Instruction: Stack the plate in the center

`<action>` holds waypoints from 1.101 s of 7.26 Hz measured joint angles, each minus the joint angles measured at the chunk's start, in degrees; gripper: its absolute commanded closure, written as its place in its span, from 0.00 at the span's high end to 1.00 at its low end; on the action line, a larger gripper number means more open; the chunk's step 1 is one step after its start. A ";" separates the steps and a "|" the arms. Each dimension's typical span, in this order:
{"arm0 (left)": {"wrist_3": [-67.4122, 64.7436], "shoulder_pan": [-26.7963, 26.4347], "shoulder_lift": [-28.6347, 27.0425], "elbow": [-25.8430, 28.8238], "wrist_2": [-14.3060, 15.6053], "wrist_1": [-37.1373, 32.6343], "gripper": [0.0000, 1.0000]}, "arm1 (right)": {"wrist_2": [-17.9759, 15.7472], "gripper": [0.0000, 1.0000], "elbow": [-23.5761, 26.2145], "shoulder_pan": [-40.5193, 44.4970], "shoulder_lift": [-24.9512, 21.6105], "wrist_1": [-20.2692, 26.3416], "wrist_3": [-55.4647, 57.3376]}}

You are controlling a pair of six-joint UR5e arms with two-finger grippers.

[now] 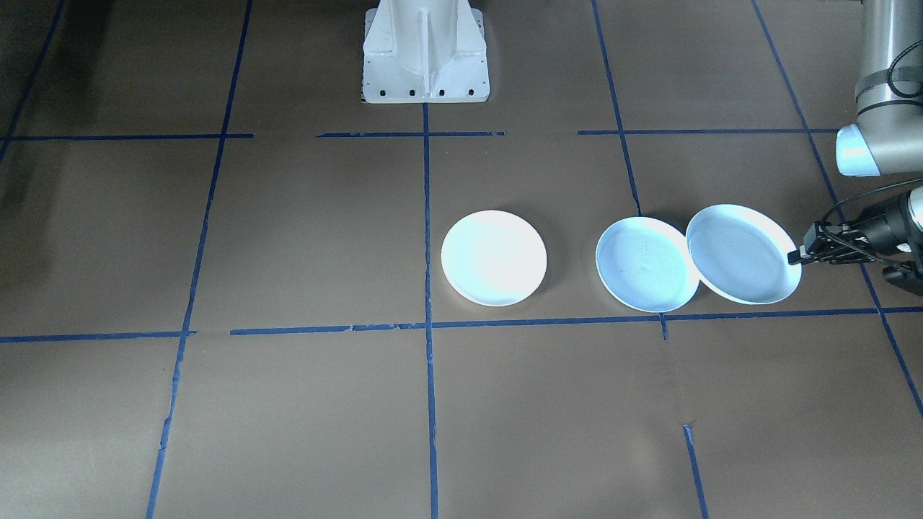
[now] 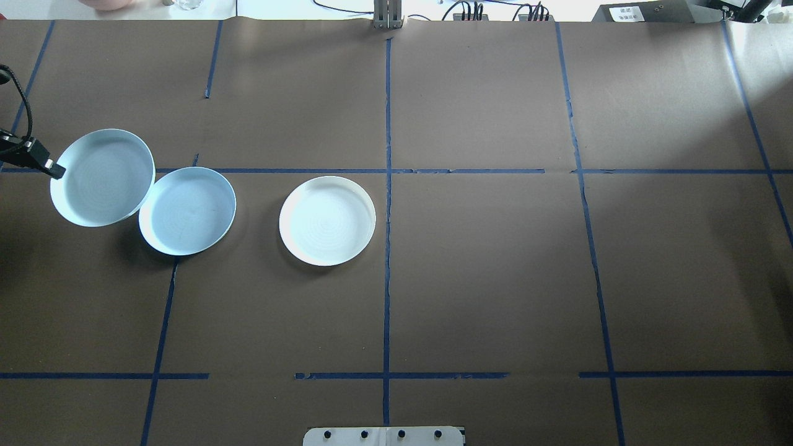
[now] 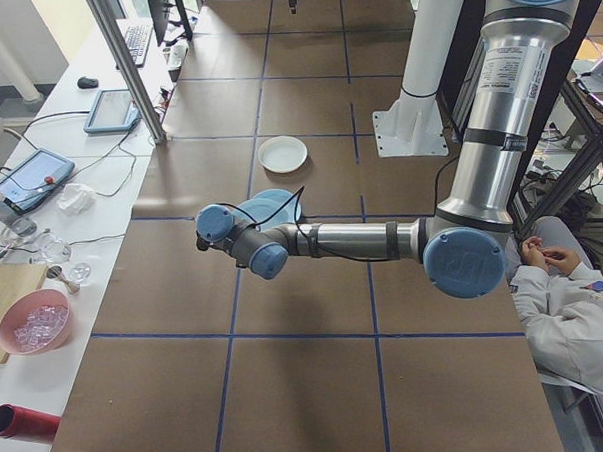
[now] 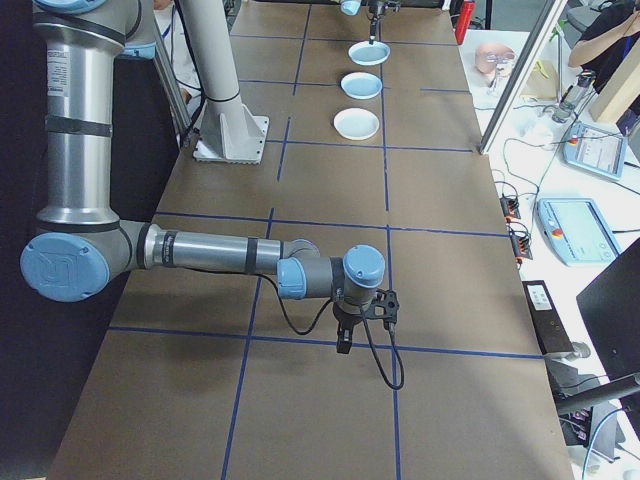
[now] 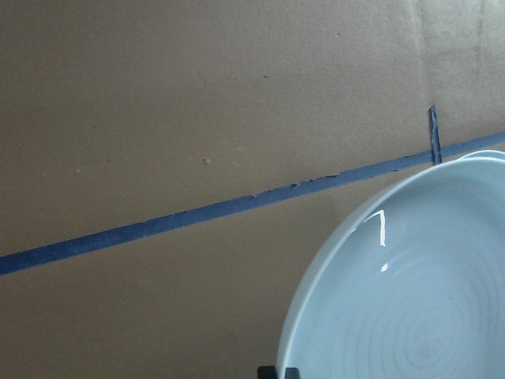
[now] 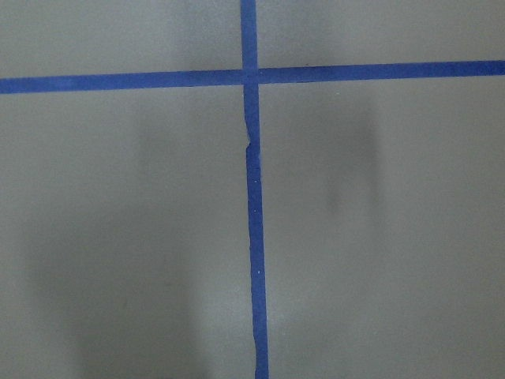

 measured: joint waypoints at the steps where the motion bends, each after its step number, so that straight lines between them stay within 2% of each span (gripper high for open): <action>1: -4.01 1.67 -0.58 -0.01 0.26 -1.58 0.00 | 0.00 1.00 0.00 0.00 0.00 0.00 0.00; 3: -10.16 4.65 -1.11 -0.07 1.80 -4.29 0.00 | 0.00 1.00 -0.01 0.00 0.00 0.04 0.00; 8: -14.36 9.38 -3.78 0.24 5.26 -4.86 0.00 | 0.00 1.00 -0.01 0.00 0.00 0.00 0.00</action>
